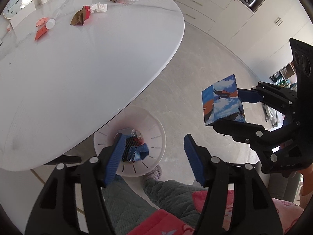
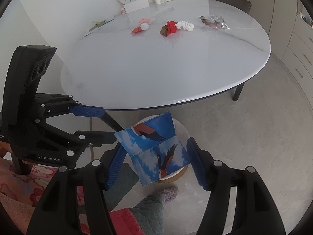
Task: Collect trash
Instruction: 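Carry the wrapper and paper box over the wastebasket and open both tools, then grasp the red snack packet with the left tool while the right tool grasps the brown bag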
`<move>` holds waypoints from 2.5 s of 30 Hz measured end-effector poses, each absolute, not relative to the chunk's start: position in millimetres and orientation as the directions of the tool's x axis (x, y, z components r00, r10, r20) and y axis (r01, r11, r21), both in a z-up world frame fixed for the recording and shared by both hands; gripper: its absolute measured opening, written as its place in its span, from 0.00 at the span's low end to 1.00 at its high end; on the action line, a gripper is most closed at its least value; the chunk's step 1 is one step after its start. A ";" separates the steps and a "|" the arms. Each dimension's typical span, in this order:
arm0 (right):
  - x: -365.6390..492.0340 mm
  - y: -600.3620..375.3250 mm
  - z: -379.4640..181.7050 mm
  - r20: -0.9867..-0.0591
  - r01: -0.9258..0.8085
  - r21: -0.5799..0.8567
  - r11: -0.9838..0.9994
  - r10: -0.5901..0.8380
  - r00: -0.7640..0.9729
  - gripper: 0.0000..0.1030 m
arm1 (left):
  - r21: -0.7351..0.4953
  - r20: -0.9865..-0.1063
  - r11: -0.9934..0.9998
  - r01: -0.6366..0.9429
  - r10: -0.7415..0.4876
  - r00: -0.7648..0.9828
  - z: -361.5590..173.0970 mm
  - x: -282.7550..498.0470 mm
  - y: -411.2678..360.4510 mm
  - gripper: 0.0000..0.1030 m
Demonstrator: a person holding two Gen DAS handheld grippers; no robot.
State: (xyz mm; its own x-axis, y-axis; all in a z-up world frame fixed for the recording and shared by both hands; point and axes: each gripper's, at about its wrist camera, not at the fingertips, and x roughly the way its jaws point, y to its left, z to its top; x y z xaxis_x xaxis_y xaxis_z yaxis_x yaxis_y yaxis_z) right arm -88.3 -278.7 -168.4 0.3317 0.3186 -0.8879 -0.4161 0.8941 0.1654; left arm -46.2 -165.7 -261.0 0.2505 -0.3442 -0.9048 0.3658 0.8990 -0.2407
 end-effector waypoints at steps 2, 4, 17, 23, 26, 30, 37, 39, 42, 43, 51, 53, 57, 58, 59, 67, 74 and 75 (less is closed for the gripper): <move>-88.9 -280.6 -168.3 -0.887 -0.414 0.168 0.895 0.321 0.333 0.63 | -0.237 -0.905 0.902 0.360 -0.340 0.256 -260.9 -47.3 -165.7 0.62; -88.0 -281.2 -168.4 -0.887 -0.414 0.169 0.895 0.321 0.333 0.63 | -0.231 -0.906 0.908 0.350 -0.332 0.263 -259.5 -48.6 -163.8 0.63; -77.5 -260.4 -169.1 -0.878 -0.457 0.181 0.871 0.352 0.324 0.64 | -0.117 -0.893 0.972 0.206 -0.193 0.407 -227.0 -35.6 -110.1 0.83; -71.6 -242.3 -172.6 -0.879 -0.482 0.185 0.856 0.363 0.307 0.64 | -0.102 -0.889 0.983 0.150 -0.157 0.429 -220.9 -29.8 -89.7 0.84; -69.1 -235.1 -175.3 -0.889 -0.486 0.166 0.858 0.344 0.303 0.69 | -0.087 -0.891 0.987 0.137 -0.139 0.432 -221.0 -28.4 -83.2 0.84; -67.3 -231.3 -175.6 -0.890 -0.475 0.154 0.866 0.330 0.314 0.87 | -0.072 -0.897 0.989 0.128 -0.120 0.424 -222.3 -25.2 -77.3 0.84; -55.7 -238.5 -163.8 -0.886 -0.414 0.125 0.902 0.289 0.363 0.95 | -0.059 -0.903 0.993 0.098 -0.095 0.420 -222.4 -17.4 -64.0 0.85; -51.8 -241.6 -156.0 -0.877 -0.392 0.116 0.912 0.279 0.390 0.98 | -0.059 -0.900 0.994 0.087 -0.091 0.425 -220.5 -13.7 -59.4 0.85; -44.7 -244.3 -145.3 -0.867 -0.369 0.111 0.923 0.271 0.418 0.98 | -0.068 -0.893 0.995 0.071 -0.093 0.440 -215.7 -8.2 -52.9 0.89; -42.6 -244.3 -142.9 -0.864 -0.361 0.107 0.926 0.267 0.427 0.98 | -0.070 -0.889 0.995 0.064 -0.091 0.449 -213.5 -5.3 -50.2 0.89; -17.5 -242.2 -132.7 -0.851 -0.286 0.129 0.950 0.254 0.460 0.98 | -0.083 -0.883 0.996 0.036 -0.091 0.461 -207.3 22.6 -27.0 0.90; -10.1 -239.8 -133.4 -0.853 -0.266 0.135 0.954 0.248 0.459 0.98 | -0.085 -0.885 0.996 0.036 -0.092 0.457 -208.4 30.9 -21.1 0.93; 5.9 -233.0 -134.0 -0.853 -0.226 0.146 0.963 0.238 0.464 0.98 | -0.091 -0.887 0.995 0.046 -0.101 0.450 -211.5 48.2 -9.6 0.93; 10.6 -230.5 -133.8 -0.852 -0.214 0.150 0.965 0.236 0.467 0.98 | -0.090 -0.889 0.995 0.049 -0.102 0.447 -212.6 53.7 -6.0 0.93; 14.9 -228.3 -133.7 -0.852 -0.205 0.153 0.967 0.234 0.469 0.98 | -0.088 -0.890 0.995 0.053 -0.102 0.444 -213.7 58.9 -3.0 0.93; 54.0 -195.1 -136.3 -0.853 -0.159 0.152 0.975 0.211 0.478 0.98 | -0.087 -0.887 0.993 0.083 -0.115 0.448 -222.8 110.2 29.5 0.93; 93.0 -170.1 -143.5 -0.857 -0.109 0.140 0.984 0.176 0.484 0.98 | -0.079 -0.872 0.990 0.121 -0.127 0.472 -234.6 164.1 49.6 0.93; 100.9 -166.6 -145.6 -0.858 -0.096 0.143 0.985 0.172 0.484 0.98 | -0.075 -0.871 0.989 0.128 -0.128 0.474 -238.0 172.7 51.5 0.93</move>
State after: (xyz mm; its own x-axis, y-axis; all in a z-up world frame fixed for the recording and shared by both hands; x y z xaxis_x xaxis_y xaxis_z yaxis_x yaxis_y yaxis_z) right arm 100.9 -166.6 -145.6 0.4843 0.1718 -0.8579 -0.0956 0.9851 0.1432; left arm 172.7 51.5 -238.0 0.4736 -0.1276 -0.8714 0.1277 0.9889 -0.0754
